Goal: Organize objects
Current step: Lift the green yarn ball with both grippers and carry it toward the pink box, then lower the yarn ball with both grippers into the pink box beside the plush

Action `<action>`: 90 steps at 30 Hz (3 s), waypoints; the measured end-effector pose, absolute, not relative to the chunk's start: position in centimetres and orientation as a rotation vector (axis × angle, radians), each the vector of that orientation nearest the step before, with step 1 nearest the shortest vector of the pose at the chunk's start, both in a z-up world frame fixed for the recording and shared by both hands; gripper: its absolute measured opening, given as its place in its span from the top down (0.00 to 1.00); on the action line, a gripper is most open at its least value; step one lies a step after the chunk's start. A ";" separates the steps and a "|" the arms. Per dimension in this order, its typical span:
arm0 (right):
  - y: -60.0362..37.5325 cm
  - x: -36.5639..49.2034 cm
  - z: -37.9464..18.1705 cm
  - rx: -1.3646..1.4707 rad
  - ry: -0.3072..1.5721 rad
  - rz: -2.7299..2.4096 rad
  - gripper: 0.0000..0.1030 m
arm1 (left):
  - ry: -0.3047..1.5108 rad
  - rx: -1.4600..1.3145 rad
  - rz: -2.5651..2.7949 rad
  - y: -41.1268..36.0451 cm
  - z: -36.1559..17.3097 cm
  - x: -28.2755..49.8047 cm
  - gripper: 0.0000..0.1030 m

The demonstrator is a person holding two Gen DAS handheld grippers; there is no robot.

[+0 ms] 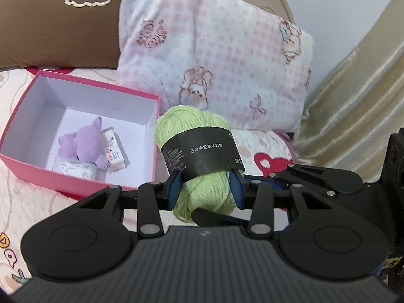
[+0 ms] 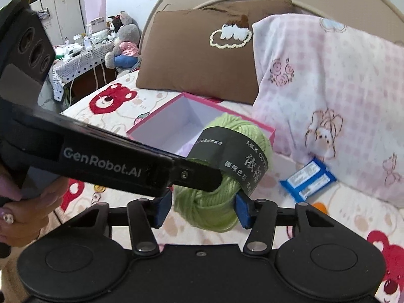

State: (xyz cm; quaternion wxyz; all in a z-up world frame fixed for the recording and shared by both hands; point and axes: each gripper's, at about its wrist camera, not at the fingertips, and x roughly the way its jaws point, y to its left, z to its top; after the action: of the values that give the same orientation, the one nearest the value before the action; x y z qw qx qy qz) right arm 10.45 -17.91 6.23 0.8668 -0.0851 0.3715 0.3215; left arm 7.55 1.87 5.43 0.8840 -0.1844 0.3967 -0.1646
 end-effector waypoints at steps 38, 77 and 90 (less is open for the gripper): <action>-10.9 18.2 -2.1 -0.278 0.816 0.569 0.49 | 0.922 -0.545 -0.364 9.4 -5.0 18.4 0.61; -10.9 20.4 -5.5 -0.230 0.940 0.618 0.62 | 1.036 -0.481 -0.235 8.0 -9.2 19.4 0.69; -11.6 19.1 -5.5 -0.233 0.884 0.683 0.62 | 1.015 -0.421 -0.153 7.2 -8.4 18.1 0.59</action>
State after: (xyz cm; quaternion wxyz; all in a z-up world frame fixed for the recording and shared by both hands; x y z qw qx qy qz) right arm 19.14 -11.56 -5.53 0.8415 -0.1102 0.4185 0.3234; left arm 18.08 7.22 -8.43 0.8501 -0.2001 0.4817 -0.0724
